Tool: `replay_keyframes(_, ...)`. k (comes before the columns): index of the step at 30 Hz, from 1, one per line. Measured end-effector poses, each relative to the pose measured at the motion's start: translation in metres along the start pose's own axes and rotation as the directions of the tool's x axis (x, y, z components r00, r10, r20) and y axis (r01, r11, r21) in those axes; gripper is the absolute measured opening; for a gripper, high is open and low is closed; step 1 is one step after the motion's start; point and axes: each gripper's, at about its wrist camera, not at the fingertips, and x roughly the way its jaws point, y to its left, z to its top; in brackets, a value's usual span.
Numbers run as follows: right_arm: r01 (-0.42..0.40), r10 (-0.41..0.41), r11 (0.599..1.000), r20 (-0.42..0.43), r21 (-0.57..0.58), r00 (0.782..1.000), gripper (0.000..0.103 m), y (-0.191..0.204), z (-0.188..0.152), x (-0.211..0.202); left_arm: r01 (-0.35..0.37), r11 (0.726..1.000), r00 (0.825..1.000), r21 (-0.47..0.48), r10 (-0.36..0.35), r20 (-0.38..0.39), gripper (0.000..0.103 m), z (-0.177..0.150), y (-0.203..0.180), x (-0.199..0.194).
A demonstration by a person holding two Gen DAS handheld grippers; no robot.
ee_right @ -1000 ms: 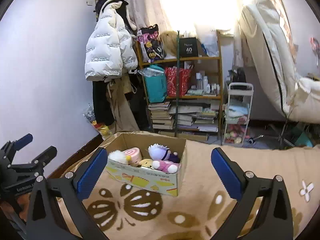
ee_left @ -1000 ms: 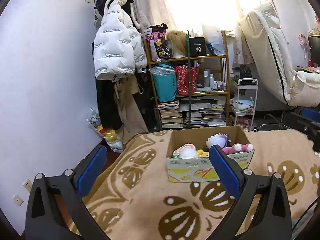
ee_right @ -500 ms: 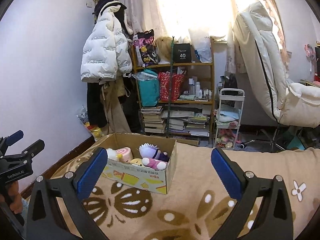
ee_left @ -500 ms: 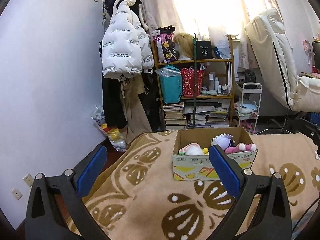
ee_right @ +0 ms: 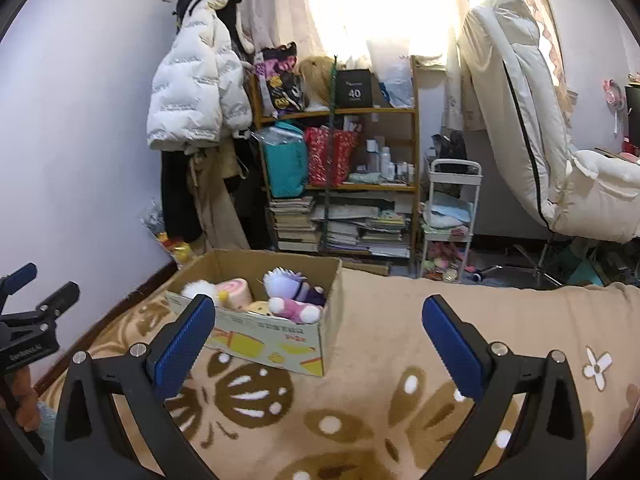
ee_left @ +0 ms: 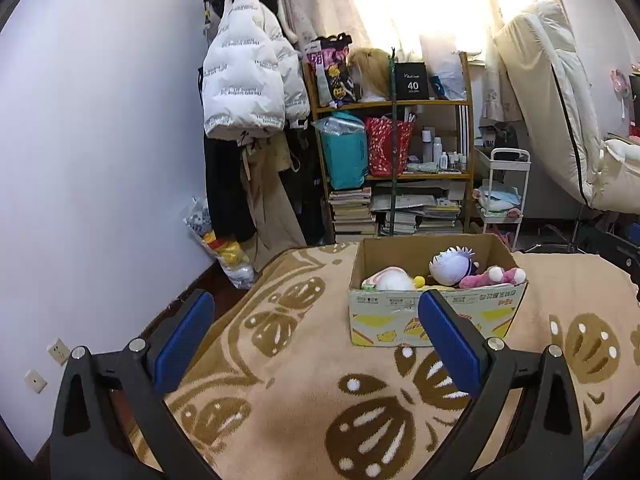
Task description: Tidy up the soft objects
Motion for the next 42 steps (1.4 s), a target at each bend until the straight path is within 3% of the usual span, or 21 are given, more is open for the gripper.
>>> replay_keyframes(7, -0.006, 0.006, 1.000, -0.020, 0.011, 1.000, 0.103, -0.002, -0.002, 0.004, 0.006, 1.000, 1.000, -0.011, -0.007, -0.028, 0.101, -0.002, 0.002, 0.008)
replay_keyframes(42, 0.000, 0.001, 1.000, -0.013, 0.022, 1.000, 0.103, -0.009, -0.009, 0.006, -0.001, 1.000, 1.000, 0.016, 0.002, -0.015, 0.101, -0.005, -0.003, 0.006)
